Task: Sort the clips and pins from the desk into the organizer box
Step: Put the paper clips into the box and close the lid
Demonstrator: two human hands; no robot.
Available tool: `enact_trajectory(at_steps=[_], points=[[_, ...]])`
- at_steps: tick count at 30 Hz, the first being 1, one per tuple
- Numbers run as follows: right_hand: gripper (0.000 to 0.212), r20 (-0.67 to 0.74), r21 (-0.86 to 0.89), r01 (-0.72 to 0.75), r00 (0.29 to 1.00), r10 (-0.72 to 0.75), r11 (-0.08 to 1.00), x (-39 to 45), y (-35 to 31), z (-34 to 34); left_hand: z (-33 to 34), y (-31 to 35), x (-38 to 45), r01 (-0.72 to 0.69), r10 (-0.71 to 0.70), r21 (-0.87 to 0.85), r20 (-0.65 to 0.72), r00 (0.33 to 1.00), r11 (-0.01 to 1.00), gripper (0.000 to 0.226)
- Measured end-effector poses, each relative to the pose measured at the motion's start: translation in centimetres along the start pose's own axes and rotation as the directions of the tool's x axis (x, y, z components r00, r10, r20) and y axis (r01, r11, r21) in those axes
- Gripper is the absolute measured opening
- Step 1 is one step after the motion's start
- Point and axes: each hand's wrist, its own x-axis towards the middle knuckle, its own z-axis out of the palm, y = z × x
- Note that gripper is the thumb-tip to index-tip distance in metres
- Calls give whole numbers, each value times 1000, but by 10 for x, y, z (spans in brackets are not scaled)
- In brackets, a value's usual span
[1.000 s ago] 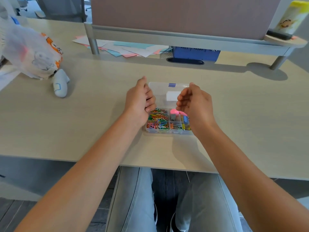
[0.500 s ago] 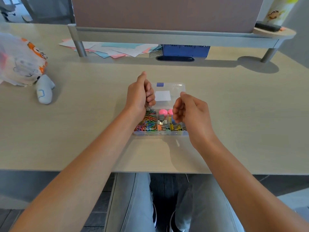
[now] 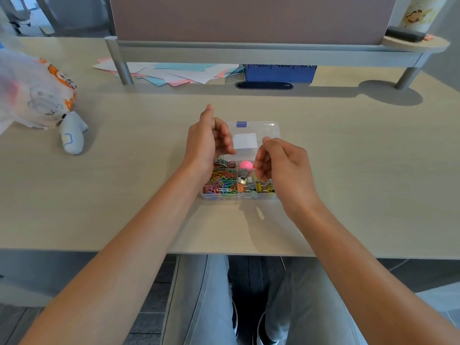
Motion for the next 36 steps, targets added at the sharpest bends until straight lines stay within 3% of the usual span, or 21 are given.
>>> enact_trajectory(at_steps=[5, 8, 11, 13, 15, 18, 23, 28, 36], points=[[39, 8, -45, 7, 1000, -6, 999, 2, 2, 9, -12, 3, -11, -8, 9, 8, -37, 999, 1000, 58], [29, 10, -281, 103, 994, -104, 954, 7, 12, 12, -22, 7, -18, -37, 38, 19, -55, 998, 999, 56], [24, 159, -660, 296, 953, -257, 690, 13, 22, 14, -36, 7, -25, -115, 127, 96, -126, 984, 989, 43], [33, 266, -761, 370, 927, -264, 533, 18, 26, 18, -48, 1, -30, -188, 235, 281, -143, 961, 941, 28], [38, 346, -776, 428, 903, -254, 464, 21, 27, 23, -58, -5, -38, -225, 322, 525, -100, 941, 821, 23], [40, 433, -778, 514, 855, -284, 361, 22, 28, 28, -64, -12, -53, -260, 323, 784, 81, 943, 564, 32], [44, 481, -792, 564, 813, -329, 234, 19, 32, 30, -60, -20, -74, -285, 173, 926, 247, 953, 246, 58], [46, 450, -774, 559, 815, -364, 296, 17, 33, 19, -57, -27, -84, -302, 113, 949, 292, 950, 86, 66], [38, 403, -769, 523, 843, -356, 368, 16, 34, 5, -59, -35, -85, -322, 157, 947, 316, 936, 13, 55]])
